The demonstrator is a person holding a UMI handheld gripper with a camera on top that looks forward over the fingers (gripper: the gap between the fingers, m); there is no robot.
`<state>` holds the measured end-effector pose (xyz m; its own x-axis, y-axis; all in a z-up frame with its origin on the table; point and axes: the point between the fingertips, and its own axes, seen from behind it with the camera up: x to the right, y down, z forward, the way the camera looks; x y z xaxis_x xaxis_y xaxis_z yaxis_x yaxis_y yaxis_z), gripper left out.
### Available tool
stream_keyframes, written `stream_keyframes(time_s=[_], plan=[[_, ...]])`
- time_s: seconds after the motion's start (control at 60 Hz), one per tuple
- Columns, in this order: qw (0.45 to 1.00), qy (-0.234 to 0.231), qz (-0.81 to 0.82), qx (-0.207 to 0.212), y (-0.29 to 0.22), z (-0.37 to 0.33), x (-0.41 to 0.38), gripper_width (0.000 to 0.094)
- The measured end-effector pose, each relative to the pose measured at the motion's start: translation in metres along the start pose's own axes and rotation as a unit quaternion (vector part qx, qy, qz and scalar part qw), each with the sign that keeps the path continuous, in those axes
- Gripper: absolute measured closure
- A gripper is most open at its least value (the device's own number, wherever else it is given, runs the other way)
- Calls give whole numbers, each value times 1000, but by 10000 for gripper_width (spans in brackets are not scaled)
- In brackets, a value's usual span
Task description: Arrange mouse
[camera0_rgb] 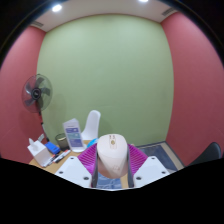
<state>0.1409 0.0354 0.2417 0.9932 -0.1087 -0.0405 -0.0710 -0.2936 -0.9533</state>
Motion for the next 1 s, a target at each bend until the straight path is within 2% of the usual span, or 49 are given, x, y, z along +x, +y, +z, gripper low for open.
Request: stream_keyframes(time_s=[0.05,0.117,0.2,0.233,0.283,0.417,0.483,0.55,0.567,0.583,0.65,0.8,1.0], plan=[[1000,-23,-3,-15,23,7,-37,540],[997,-43,2,-60,74,27,-77,539],[991,-54,-5,-122,146,48,-106,539],[990,-54,-6,-134,173,50,-110,535],[987,-49,-12,-154,198,57,-114,528],[980,-47,-13,-191,242,61,-118,423],[981,-38,-33,-190,239,58,-114,351],[982,-27,-42,-184,225,47,-113,175],[982,-27,-42,-182,221,43,-114,80],[982,-26,-43,-180,216,38,-114,68],[984,-17,-45,-169,191,14,-114,110],[987,-1,-52,-150,138,-57,-120,99],[990,6,-47,-134,98,-157,-125,95]])
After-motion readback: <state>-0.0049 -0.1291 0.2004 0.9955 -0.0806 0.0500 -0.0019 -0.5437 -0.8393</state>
